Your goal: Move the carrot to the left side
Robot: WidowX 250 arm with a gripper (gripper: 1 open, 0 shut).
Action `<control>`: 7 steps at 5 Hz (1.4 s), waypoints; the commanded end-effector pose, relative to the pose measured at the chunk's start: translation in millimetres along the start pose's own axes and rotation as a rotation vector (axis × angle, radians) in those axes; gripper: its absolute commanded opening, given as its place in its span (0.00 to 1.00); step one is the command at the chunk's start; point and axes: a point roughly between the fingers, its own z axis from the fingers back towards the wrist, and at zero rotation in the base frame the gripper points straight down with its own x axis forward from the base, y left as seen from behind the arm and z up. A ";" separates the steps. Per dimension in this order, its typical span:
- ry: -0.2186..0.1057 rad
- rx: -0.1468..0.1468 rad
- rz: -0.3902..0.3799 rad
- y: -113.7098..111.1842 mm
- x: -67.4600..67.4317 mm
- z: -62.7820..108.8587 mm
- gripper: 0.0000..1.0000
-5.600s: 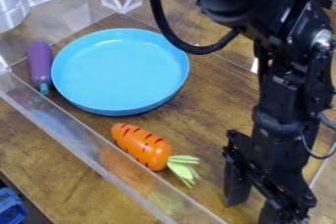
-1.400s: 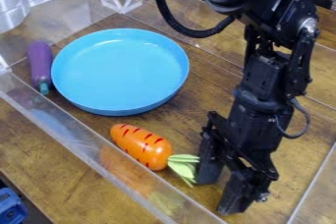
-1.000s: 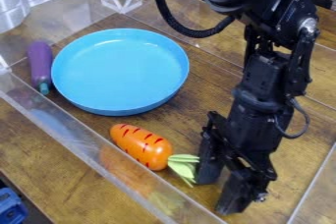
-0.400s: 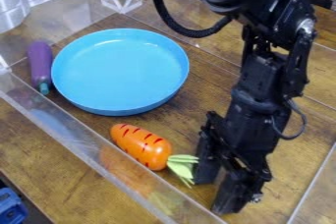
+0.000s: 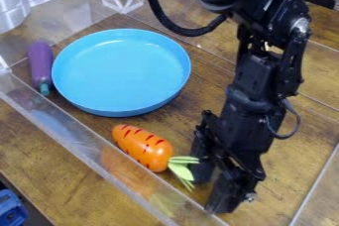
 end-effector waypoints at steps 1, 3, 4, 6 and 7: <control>-0.030 0.005 0.020 11.3 -3.7 9.2 0.00; -0.029 0.013 0.014 15.3 -4.2 9.9 0.00; -0.028 0.016 0.013 17.3 -4.2 10.4 0.00; -0.030 0.018 0.012 20.7 -4.4 10.7 0.00; -0.030 0.019 0.011 22.3 -4.5 10.9 0.00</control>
